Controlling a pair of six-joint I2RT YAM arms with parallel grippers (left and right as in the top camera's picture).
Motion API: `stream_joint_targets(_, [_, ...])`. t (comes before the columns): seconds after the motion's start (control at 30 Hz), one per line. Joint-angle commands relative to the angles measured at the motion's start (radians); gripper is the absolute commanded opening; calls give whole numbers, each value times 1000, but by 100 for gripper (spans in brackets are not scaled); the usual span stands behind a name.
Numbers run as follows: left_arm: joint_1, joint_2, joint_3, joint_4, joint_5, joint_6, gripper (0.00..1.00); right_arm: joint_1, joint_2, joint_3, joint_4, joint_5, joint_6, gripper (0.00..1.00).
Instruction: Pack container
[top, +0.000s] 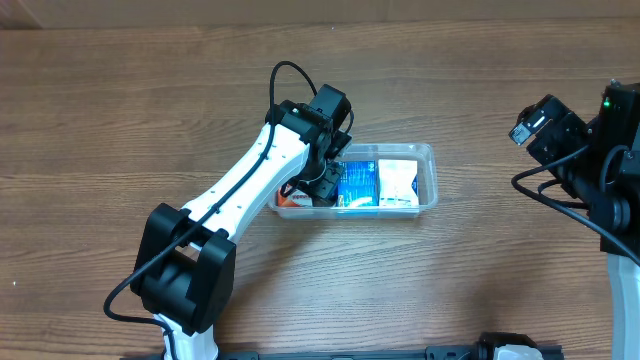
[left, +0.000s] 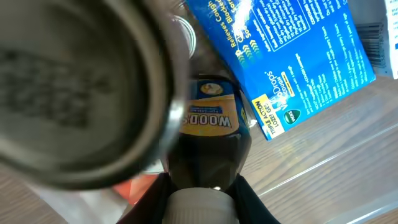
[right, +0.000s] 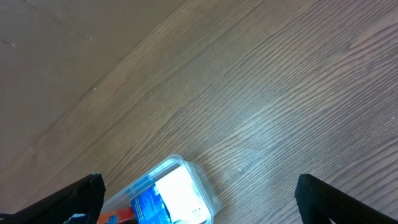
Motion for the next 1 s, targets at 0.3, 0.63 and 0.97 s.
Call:
stream_joint_targets(0.3, [0, -3, 107, -44, -29, -79, 53, -3, -3, 5, 2, 10, 4, 100])
stream_joint_targets(0.63, [308, -267, 458, -441, -189, -266, 58, -3, -3, 5, 2, 10, 4, 100])
stream_joint_targets(0.97, [722, -502, 457, -520, -128, -299, 100, -3, -3, 5, 2, 10, 4, 100])
